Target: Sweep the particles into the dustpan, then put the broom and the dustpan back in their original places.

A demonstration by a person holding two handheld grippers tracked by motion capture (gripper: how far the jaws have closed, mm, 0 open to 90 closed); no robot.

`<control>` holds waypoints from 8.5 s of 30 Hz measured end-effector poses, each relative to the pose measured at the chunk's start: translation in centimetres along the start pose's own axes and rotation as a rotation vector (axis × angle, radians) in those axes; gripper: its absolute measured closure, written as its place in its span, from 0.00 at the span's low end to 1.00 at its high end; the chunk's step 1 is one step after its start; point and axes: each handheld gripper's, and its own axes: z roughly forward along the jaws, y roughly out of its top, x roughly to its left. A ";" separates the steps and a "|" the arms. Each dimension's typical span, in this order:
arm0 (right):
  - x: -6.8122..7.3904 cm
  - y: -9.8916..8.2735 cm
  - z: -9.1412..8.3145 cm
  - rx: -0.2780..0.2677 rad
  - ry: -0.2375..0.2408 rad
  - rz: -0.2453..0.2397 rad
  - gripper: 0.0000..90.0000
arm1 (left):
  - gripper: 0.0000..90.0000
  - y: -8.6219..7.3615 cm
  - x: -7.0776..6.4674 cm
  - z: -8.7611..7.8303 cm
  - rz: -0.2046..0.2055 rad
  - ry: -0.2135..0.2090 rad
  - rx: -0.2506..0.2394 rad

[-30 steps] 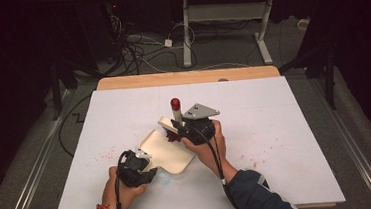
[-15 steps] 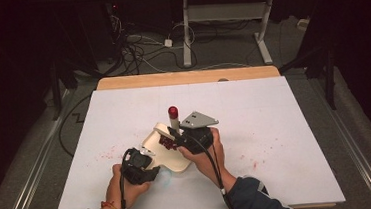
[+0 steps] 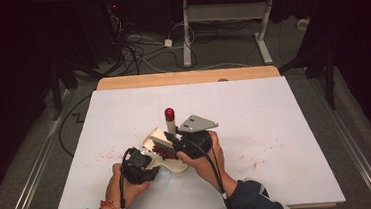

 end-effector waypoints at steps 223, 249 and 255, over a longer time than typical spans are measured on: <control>-11.2 -5.6 -18.0 0.053 0.010 -0.136 0.78 | 0.71 -3.9 4.2 -1.3 -0.141 0.073 -0.130; -12.1 -6.6 -20.6 0.117 0.080 -0.126 0.78 | 0.71 -5.9 6.2 -1.6 -0.353 0.186 -0.147; -12.0 -6.7 -20.1 0.159 0.156 -0.138 0.78 | 0.71 -4.9 6.5 -1.0 -0.401 0.190 -0.169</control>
